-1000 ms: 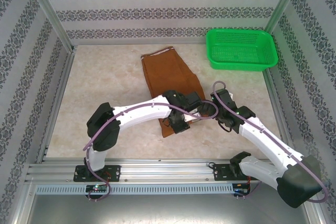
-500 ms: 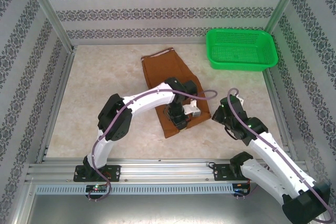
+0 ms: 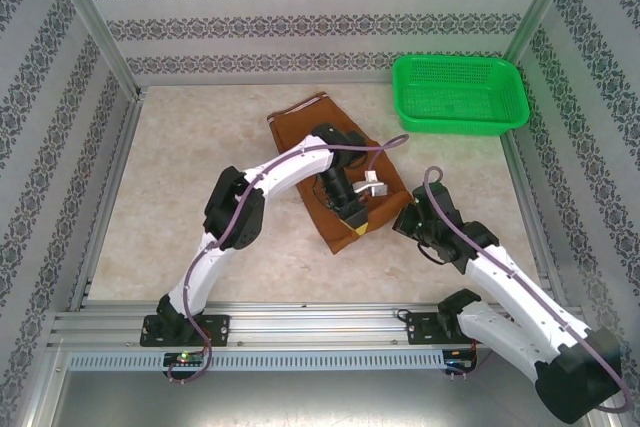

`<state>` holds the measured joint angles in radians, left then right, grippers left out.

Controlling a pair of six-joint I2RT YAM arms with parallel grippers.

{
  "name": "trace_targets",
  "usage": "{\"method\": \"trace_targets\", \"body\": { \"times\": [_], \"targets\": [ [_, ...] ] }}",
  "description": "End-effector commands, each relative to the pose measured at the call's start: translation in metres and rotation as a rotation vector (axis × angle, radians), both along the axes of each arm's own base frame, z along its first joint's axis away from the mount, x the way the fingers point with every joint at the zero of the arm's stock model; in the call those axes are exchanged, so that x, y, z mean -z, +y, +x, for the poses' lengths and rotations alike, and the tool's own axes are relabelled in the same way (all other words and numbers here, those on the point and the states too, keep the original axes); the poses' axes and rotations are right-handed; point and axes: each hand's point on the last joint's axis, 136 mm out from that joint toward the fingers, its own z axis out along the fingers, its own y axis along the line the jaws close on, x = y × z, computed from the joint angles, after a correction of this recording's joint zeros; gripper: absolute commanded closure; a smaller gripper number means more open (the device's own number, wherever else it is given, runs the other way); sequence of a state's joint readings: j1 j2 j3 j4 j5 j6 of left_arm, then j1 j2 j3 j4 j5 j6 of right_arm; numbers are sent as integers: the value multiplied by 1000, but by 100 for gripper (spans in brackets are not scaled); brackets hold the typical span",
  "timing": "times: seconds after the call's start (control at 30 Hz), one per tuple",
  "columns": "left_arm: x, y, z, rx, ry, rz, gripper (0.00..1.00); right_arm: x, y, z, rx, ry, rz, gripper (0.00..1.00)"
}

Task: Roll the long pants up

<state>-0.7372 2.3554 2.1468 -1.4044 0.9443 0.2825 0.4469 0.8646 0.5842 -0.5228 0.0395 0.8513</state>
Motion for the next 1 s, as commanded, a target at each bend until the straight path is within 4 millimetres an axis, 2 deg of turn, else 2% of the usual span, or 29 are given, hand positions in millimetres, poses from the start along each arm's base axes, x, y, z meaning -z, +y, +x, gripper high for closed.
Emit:
{"method": "trace_targets", "body": {
  "times": [0.0, 0.03, 0.1, 0.13, 0.17, 0.23, 0.37, 0.6, 0.8, 0.87, 0.9, 0.93, 0.97],
  "targets": [
    [-20, 3, 4, -23, 82, -72, 89, -13, 12, 12, -20, -19, 36, 83],
    [-18, 3, 5, -28, 84, -64, 89, -14, 13, 14, -27, -10, 29, 60],
    [-14, 4, 3, -23, 102, -63, 89, -16, 13, 14, -40, 4, 12, 25],
    [-12, 4, 3, -29, 113, -63, 89, -17, 13, 14, -46, 6, 8, 16],
    [-12, 3, 1, -30, 124, -77, 89, -17, 14, 14, -52, 6, 8, 12],
    [-13, -1, 2, -50, 152, -117, 90, -16, 18, 15, -69, 1, 20, 8],
    [-22, -6, 7, -75, 190, -202, 90, -7, 18, 19, -56, 4, 21, 9],
    [-73, -6, 38, -150, 277, -457, 90, 6, 21, 31, -37, 28, 10, 9],
    [-100, 2, 38, -160, 310, -570, 88, 19, 19, 47, -2, 51, -7, 10],
    [-94, 4, 40, -177, 331, -563, 89, 23, 18, 52, 13, 53, -2, 14],
    [-89, 6, 42, -185, 338, -551, 89, 24, 18, 55, 19, 55, 1, 27],
    [-83, 8, 44, -191, 343, -537, 88, 26, 18, 56, 23, 62, -4, 67],
    [-77, 10, 45, -195, 347, -518, 86, 27, 15, 57, 35, 68, -14, 100]
  ]
}}
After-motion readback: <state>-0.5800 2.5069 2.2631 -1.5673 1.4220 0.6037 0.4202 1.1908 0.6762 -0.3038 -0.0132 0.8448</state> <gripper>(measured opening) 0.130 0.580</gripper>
